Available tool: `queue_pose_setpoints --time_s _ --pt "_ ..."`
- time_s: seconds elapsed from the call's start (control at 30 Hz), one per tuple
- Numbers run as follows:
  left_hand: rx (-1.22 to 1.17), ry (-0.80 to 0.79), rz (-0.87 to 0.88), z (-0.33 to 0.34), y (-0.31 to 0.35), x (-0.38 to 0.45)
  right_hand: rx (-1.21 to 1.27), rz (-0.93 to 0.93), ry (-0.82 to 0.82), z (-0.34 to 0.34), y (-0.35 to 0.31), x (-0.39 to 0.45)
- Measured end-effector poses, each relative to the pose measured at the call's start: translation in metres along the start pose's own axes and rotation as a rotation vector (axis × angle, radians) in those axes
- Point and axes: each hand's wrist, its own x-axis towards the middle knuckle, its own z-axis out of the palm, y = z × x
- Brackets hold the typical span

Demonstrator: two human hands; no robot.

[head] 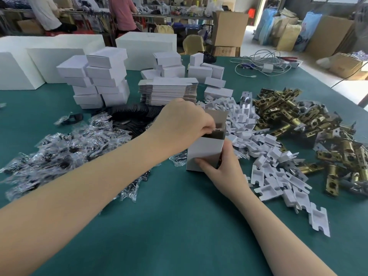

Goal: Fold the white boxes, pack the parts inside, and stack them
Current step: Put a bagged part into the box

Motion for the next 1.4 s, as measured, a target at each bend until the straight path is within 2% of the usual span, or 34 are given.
queue_pose_setpoints --time_s 0.13,0.23,0.33,0.4,0.53,0.6,0.7,1.0,1.1,1.27,1.4 --pt "0.1 -0.097 0.007 0.002 0.001 0.0 0.02 0.007 -0.005 0.0 -0.002 0.0" --pt "0.059 -0.158 -0.001 0.002 0.007 0.002 0.02 0.005 0.0 0.0 -0.003 -0.001" --pt "-0.061 -0.026 -0.128 0.001 0.009 0.001 0.024 -0.002 -0.007 0.0 -0.005 -0.003" --pt "-0.081 0.003 -0.176 0.001 0.009 -0.002 0.03 -0.023 0.0 0.0 -0.006 -0.003" --pt "0.156 -0.083 -0.063 0.004 0.011 -0.007 0.025 -0.058 0.042 0.002 -0.009 -0.002" --pt "0.134 -0.087 -0.002 0.008 0.009 -0.008 0.01 -0.088 0.093 0.002 -0.01 -0.003" --pt "0.07 -0.081 -0.004 0.009 0.006 -0.012 0.02 -0.21 0.185 0.0 -0.015 -0.007" --pt "-0.011 0.057 -0.011 0.009 0.005 -0.027 -0.023 -0.256 0.208 -0.007 -0.014 -0.003" --pt "0.027 0.11 0.004 0.015 0.008 -0.035 -0.03 -0.261 0.217 -0.007 -0.014 -0.003" --pt "0.049 0.258 -0.017 0.029 0.015 -0.038 -0.049 -0.287 0.215 -0.006 -0.018 -0.002" --pt "-0.022 0.311 -0.065 0.035 0.015 -0.037 -0.054 -0.236 0.229 -0.007 -0.021 -0.001"
